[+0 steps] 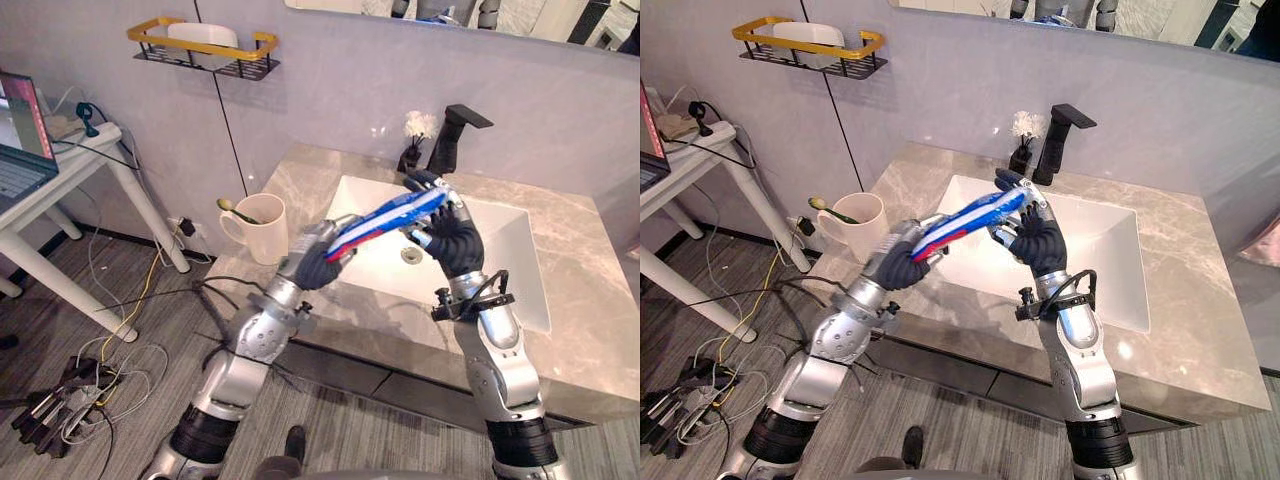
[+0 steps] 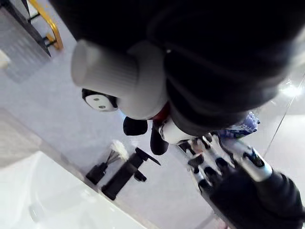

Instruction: Organize washtable

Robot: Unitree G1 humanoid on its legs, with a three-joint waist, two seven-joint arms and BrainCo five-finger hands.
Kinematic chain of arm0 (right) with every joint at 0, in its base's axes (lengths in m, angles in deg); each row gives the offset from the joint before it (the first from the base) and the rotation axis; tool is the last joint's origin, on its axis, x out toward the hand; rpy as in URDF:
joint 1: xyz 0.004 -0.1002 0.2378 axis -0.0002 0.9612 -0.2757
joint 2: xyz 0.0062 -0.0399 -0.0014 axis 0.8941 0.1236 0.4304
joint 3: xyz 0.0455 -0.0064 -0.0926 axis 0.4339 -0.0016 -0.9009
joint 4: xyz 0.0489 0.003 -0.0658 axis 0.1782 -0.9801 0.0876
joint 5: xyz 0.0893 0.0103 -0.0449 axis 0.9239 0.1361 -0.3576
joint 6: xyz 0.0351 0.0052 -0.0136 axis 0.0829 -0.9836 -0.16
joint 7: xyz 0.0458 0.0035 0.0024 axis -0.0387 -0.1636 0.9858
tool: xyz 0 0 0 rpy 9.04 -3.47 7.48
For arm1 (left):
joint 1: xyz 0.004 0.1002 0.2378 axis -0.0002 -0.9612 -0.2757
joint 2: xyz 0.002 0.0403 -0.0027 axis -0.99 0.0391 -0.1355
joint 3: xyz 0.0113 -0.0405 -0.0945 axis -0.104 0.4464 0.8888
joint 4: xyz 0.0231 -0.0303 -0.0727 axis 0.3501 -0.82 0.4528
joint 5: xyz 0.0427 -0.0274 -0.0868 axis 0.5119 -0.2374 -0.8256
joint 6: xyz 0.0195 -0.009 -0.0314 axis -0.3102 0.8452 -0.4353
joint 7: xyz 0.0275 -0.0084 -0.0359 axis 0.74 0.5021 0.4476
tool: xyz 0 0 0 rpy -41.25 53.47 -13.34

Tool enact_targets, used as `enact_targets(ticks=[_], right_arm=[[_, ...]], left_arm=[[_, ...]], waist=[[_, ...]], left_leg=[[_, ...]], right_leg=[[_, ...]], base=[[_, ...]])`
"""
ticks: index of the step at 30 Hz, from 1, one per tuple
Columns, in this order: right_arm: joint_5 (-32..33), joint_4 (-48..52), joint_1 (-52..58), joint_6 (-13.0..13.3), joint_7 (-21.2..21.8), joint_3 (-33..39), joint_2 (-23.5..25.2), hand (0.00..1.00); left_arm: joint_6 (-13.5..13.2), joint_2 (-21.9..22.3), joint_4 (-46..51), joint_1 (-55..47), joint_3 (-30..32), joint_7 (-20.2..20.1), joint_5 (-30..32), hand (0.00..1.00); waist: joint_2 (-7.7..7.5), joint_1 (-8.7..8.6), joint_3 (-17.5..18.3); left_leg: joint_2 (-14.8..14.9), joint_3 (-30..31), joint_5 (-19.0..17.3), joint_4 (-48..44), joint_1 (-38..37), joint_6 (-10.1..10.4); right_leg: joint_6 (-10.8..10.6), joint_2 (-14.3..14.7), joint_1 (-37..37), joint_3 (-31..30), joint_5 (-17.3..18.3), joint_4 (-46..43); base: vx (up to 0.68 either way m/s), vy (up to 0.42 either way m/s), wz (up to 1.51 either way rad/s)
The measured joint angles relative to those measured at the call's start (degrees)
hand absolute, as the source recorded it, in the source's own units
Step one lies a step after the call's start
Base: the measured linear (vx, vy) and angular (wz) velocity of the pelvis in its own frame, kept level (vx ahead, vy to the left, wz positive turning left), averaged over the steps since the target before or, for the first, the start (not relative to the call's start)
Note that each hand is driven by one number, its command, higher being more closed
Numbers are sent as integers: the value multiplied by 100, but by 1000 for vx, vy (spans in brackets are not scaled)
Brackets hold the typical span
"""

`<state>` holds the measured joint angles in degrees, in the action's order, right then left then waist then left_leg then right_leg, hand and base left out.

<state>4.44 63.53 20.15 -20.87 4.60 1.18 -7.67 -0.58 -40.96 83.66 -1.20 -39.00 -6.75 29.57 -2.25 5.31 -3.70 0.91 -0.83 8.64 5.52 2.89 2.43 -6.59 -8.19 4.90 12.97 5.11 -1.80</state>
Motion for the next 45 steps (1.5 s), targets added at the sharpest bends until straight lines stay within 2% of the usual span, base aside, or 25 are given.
enact_targets(ticks=[6,10,13,21,22,24,25,26,27,29,30,33,35,40,45], right_arm=[[0,-13,424,-16,135,45,-4,0],[2,-15,475,-17,147,49,-4,0],[10,-20,566,-19,152,56,-2,0],[57,-266,726,-73,246,52,37,0],[64,-266,764,-102,247,48,47,0],[128,-303,872,-110,248,39,49,0],[154,-365,899,-114,249,37,49,0],[256,-500,921,-117,248,38,42,0],[310,-537,933,-119,246,39,40,0],[511,-557,948,-115,249,-5,44,0],[594,-560,951,-114,249,-38,46,0],[805,-565,1008,-103,246,-150,3,0],[911,-566,1102,-99,247,-218,-6,0],[1082,-685,1293,-87,259,-271,-30,0],[1126,-746,1512,-82,318,-516,-104,0]], left_arm=[[-120,-605,1241,-1030,1338,32,205,100],[-131,-649,1502,-1281,1638,128,216,100],[-253,-650,1621,-1383,1835,161,200,100],[-263,-652,1837,-1590,2306,517,236,100],[-263,-691,1836,-1584,2365,563,293,100],[-269,-1060,1746,-1483,2367,679,491,100],[-298,-1385,1585,-1309,2326,747,604,100],[-309,-1970,1139,-797,2027,812,799,100],[-323,-2206,904,-532,1816,865,894,100],[-421,-2969,165,328,1041,906,1141,100],[-529,-3315,-130,628,726,903,1277,100],[-721,-3707,-477,851,426,900,1512,100],[-741,-3824,-565,959,367,901,1630,100],[-824,-4463,-999,1978,-395,910,1795,100],[-868,-4834,-1227,2456,-592,986,2002,100]], waist=[[132,43,-11],[201,45,19],[218,37,32],[293,47,112],[318,44,134],[331,49,180],[336,56,206],[341,93,260],[343,113,283],[346,130,323],[344,76,323],[334,-64,324],[315,-118,329],[303,-127,335],[302,-147,335]], left_leg=[[-11,86,-23,3,-57,32],[-13,110,-25,6,-56,34],[-19,170,-23,5,-56,34],[-32,213,-13,0,-57,20],[-31,212,-2,-1,-57,4],[-23,208,-2,-2,-63,5],[-14,205,-2,-2,-68,5],[-3,201,-1,-3,-74,7],[-3,200,-1,-3,-78,7],[-4,189,-22,-3,-82,36],[-6,175,-23,-3,-83,37],[-9,112,-24,-4,-98,35],[4,104,-23,-5,-100,34],[20,70,-32,-6,-100,42],[33,-12,-77,-6,-100,71]], right_leg=[[112,-4,96,117,76,-8],[114,-5,111,144,77,-7],[116,-4,150,223,81,0],[109,-6,180,272,90,23],[109,-4,181,271,89,28],[108,4,184,268,89,39],[108,11,185,266,89,39],[108,20,186,261,89,38],[108,21,186,258,89,37],[109,14,186,256,89,35],[110,5,183,257,88,35],[110,-16,173,246,87,40],[103,-3,173,242,83,56],[49,16,172,213,51,102],[42,16,118,97,45,116]], base=[[-6,-3,8],[-24,-8,4],[-11,-13,12],[-1,-3,2],[0,0,0],[0,0,0],[0,0,0],[0,0,0],[0,0,0],[-11,-3,-2],[-13,0,-4],[5,1,-9],[21,-22,-6],[16,-22,-4],[13,-12,-12]])
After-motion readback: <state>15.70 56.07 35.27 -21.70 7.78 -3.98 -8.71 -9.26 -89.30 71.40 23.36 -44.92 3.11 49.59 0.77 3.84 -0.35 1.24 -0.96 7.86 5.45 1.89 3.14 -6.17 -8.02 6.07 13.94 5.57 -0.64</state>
